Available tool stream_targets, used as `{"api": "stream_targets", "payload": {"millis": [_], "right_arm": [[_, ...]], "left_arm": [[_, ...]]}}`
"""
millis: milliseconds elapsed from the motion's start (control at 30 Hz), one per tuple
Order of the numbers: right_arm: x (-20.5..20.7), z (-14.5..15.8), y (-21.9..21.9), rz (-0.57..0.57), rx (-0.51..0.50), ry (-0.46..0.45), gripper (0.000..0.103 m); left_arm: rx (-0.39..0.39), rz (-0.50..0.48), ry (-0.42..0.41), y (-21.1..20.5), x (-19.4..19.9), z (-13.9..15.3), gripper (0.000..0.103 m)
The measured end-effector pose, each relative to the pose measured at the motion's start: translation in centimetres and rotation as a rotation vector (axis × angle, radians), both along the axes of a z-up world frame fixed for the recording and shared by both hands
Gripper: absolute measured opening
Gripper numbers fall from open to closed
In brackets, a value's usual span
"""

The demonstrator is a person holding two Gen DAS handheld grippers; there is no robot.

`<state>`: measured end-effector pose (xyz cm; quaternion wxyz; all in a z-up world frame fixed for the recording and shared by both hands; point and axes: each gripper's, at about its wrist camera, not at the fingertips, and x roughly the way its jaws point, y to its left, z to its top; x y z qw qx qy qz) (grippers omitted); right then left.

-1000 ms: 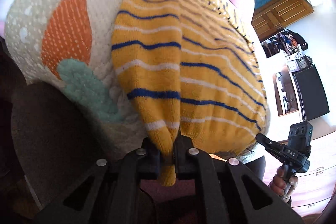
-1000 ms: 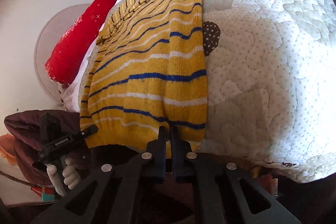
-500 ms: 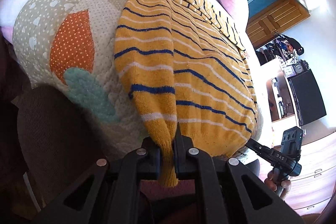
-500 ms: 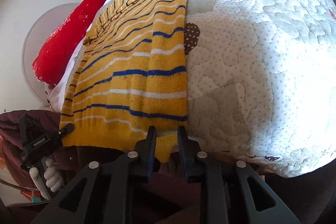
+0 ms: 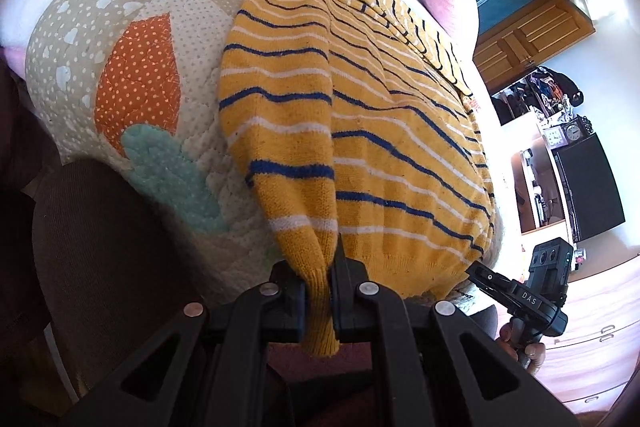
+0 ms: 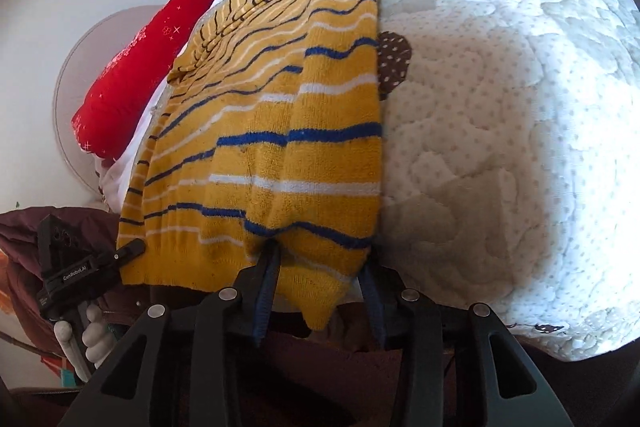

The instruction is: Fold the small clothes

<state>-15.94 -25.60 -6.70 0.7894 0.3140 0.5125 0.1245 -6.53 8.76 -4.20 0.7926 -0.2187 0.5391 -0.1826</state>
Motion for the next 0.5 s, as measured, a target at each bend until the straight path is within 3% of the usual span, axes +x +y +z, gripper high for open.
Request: {"api": "stream_targets", "payload": {"millis": [33, 67, 300, 500], "right_arm": [[-0.1, 0.1, 0.2, 0.005, 0.001, 0.000, 0.019], [-0.1, 0.2, 0.3, 0.011, 0.016, -0.002, 0.009], [0.0, 6.0, -0.4, 0.010, 0.033, -0.131, 0.009], [5.7, 10.4, -1.4, -0.006, 0.011, -0.235, 0.009]], "left_arm": [[-0.001, 0.001, -0.001, 0.1, 0.0, 0.1, 0.009], [-0.007, 0.003, -0.001, 0.2, 0.0, 0.1, 0.009], [-0.076, 0.009, -0.021, 0.6, 1.0, 2.3, 0.009], [-0.090, 0.031, -0.102, 0.1, 5.2, 6.2, 0.009]]}}
